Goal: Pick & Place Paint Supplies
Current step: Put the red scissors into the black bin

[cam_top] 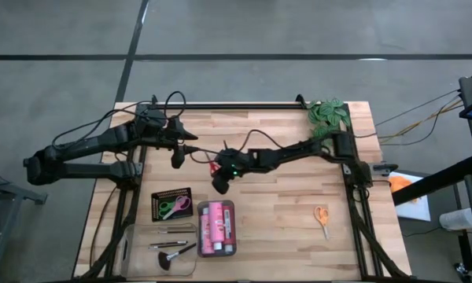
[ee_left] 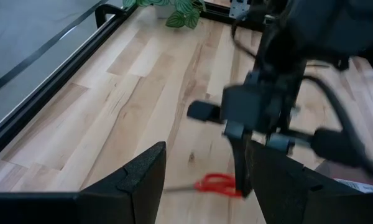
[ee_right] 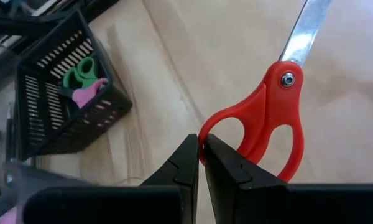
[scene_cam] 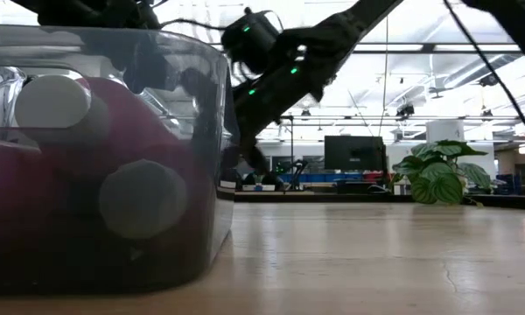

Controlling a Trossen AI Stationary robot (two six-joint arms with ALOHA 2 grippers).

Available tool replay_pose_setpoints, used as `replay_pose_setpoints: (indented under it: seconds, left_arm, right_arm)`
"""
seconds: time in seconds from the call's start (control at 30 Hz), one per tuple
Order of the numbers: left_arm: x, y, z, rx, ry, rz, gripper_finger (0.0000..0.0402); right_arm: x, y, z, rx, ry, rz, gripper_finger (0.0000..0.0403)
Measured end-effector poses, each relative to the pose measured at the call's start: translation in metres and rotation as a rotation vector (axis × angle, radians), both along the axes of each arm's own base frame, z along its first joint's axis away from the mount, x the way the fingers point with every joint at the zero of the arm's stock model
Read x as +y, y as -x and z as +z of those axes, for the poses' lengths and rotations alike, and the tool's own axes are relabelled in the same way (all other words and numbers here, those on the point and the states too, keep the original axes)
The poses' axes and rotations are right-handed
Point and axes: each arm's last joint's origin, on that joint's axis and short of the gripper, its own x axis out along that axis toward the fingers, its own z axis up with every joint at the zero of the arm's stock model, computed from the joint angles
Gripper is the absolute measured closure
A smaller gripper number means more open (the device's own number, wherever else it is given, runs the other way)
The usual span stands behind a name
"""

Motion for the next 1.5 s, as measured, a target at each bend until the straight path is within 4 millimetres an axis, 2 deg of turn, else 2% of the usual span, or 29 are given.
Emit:
replay_pose_setpoints:
  seconds: [0.23, 0.7, 1.17, 1.5]
  left_arm:
    - [0.0, 0.0, -0.001, 0.003, 0.001, 0.0, 0.0177]
    - [0.0, 0.0, -0.001, 0.012, 0.005, 0.0, 0.0177]
    - [0.0, 0.0, -0.002, 0.018, 0.008, 0.0, 0.0177]
    - [0.0, 0.001, -0.002, 0.021, 0.009, 0.0, 0.0177]
  right_arm:
    - [0.0, -0.025, -0.018, 0.0, -0.071, 0.064, 0.0385]
    - [-0.002, -0.027, -0.023, 0.011, -0.12, 0.03, 0.0384]
    - [-0.003, -0.025, -0.025, 0.02, -0.114, 0.023, 0.029]
    - [-0.003, -0.025, -0.025, 0.02, -0.116, 0.026, 0.0282]
